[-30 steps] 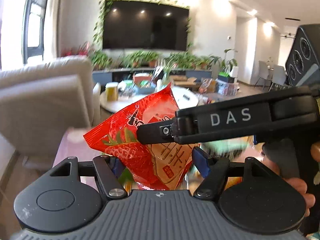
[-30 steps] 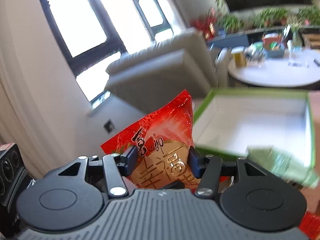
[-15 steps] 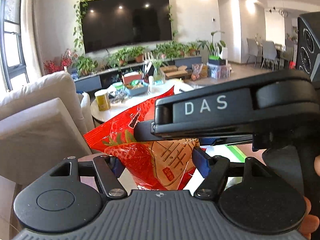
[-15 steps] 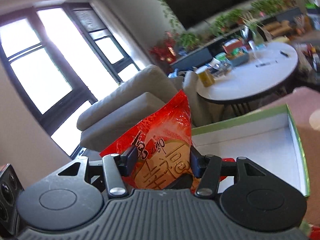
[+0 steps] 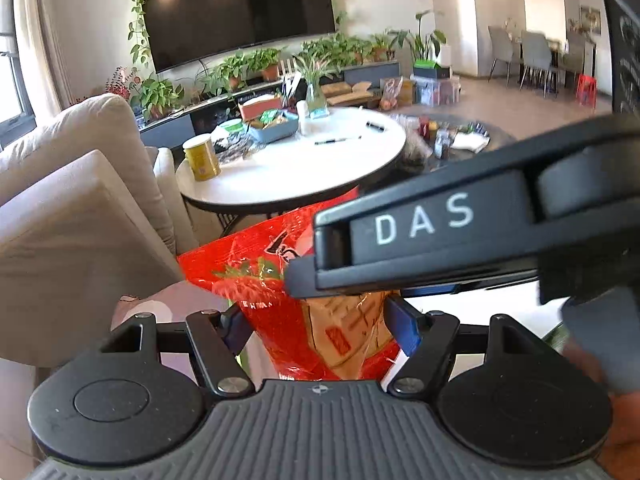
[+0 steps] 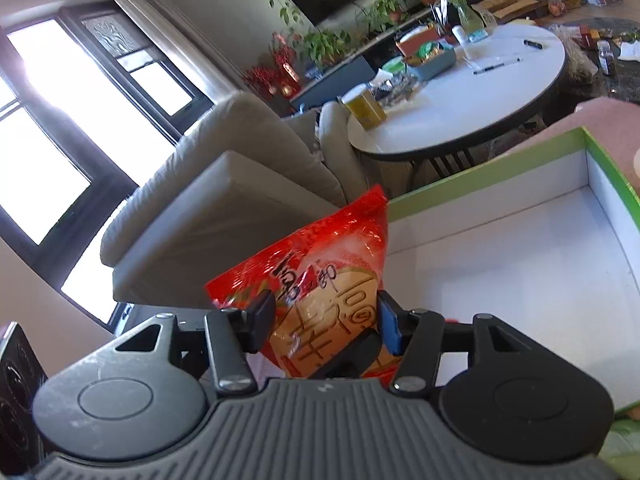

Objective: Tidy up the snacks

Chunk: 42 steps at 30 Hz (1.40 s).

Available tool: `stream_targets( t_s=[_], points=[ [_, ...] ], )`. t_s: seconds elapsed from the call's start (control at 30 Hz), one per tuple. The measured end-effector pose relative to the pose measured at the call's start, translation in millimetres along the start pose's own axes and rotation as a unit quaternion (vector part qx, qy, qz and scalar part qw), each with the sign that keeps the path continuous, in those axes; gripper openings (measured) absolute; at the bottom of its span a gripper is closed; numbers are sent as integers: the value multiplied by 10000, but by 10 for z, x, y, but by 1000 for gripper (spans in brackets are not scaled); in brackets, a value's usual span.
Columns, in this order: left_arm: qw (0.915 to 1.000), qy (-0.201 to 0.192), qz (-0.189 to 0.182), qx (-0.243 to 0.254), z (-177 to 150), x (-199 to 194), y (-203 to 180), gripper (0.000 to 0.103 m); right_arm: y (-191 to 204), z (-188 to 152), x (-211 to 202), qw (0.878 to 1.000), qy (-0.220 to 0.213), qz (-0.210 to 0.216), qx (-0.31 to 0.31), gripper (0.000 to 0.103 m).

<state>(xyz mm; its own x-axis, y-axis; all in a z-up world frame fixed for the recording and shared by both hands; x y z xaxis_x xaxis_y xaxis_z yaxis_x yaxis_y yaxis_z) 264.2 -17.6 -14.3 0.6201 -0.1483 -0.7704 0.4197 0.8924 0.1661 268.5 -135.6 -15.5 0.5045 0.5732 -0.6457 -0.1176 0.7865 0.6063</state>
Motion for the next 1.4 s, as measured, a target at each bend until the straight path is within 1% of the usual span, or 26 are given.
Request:
stream_targets(
  t_s=[0.07, 0.13, 0.17, 0.2, 0.27, 0.33, 0.4, 0.5, 0.63, 0.73, 0.83, 0.97, 1.03, 1.2, 1.3, 1.4],
  points=[
    [9999, 124, 77, -23, -48, 105, 38, 66, -30, -4, 74, 9998, 212, -59, 24, 77],
    [9995, 239, 146, -143, -120, 165, 77, 66, -56, -48, 132, 9986, 479, -226, 57, 76],
    [9995, 203, 183, -180, -152, 170, 99, 66, -67, -80, 162, 9977, 622, -273, 76, 76],
    [9994, 171, 207, -203, -177, 148, 108, 66, -71, -108, 177, 9969, 749, -229, 59, 76],
    [9992, 161, 167, -335, -208, 87, 134, 66, -41, -151, 168, 9960, 871, -217, -52, 76],
    [9991, 99, 145, -386, -224, 5, 145, 66, 31, -174, 122, 9961, 791, -285, -268, 76],
    [9989, -8, 238, -391, -230, -85, 151, 66, 107, -205, 57, 9962, 644, -335, -479, 76],
    [9981, -160, 391, -456, -254, -243, 152, 67, 198, -243, -90, 9960, 480, -279, -705, 76],
    [9968, -360, 365, -609, -281, -455, 143, 72, 285, -280, -364, 9936, 181, -284, -1079, 77],
    [9962, -509, 411, -579, -317, -597, 80, 74, 316, -349, -619, 9886, -142, -372, -1450, 77],
    [9954, -626, 399, -612, -348, -720, 3, 74, 289, -435, -881, 9808, -498, -500, -1820, 77],
    [9947, -736, 129, -711, -386, -856, -125, 74, 149, -555, -1194, 9695, -870, -661, -2194, 77],
    [9945, -781, 16, -695, -418, -915, -223, 74, 29, -606, -1304, 9683, -953, -706, -2200, 77],
    [9951, -875, -251, -396, -494, -1013, -564, 75, -243, -712, -1432, 9739, -967, -757, -1907, 77],
    [9954, -833, -434, -183, -526, -1006, -790, 75, -343, -778, -1447, 9764, -941, -785, -1780, 77],
    [9956, -758, -545, -78, -546, -952, -968, 75, -440, -817, -1397, 9806, -822, -752, -1614, 77]
  ],
)
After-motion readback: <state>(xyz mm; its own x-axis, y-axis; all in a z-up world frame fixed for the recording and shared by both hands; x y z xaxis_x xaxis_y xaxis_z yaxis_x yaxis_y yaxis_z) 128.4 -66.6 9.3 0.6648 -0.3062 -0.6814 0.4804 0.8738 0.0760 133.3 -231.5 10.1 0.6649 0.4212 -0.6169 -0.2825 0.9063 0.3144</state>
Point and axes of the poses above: each gripper's, at about its wrist camera, not at the fingertips, and x roughly the way its jaws point, y to its left, z to its top, the point moved 2 cm from there along x, roughly the way its jaws point, and after that the axes turned 14 degrees about y, right-handed, at the moved point
